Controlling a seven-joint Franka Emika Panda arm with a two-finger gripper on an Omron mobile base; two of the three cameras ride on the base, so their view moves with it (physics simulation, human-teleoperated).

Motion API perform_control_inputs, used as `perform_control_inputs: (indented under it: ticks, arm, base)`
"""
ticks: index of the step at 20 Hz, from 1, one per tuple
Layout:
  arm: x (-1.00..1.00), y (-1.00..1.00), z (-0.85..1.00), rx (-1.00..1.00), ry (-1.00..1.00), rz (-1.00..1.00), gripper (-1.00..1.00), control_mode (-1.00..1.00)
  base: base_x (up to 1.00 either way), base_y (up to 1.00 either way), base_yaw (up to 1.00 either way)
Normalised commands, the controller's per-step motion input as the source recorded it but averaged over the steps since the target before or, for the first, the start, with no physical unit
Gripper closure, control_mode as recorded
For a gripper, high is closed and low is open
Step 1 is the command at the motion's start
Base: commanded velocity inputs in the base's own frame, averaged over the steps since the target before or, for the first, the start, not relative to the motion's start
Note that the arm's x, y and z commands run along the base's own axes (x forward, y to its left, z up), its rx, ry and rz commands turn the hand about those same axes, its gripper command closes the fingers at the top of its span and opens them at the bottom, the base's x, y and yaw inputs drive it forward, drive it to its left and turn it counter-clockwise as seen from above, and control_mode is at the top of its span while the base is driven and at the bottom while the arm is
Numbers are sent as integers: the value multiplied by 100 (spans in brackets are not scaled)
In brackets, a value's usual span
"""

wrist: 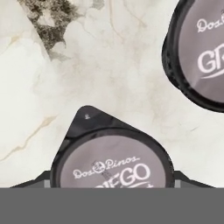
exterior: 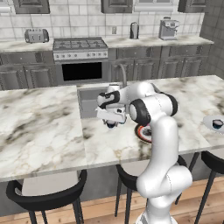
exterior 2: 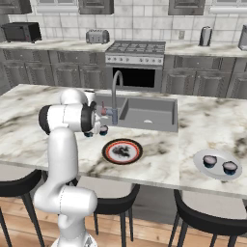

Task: Place two yogurt containers on each plate.

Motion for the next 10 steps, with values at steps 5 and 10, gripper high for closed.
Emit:
perform_control_inputs:
  ticks: [5,10]
  arm:
    - [-40,0,26,0,-4,0,100,-100]
    - [-51,0,47,0,0,-4,100,-100]
  base:
    - [0,0,0]
    - [0,0,0]
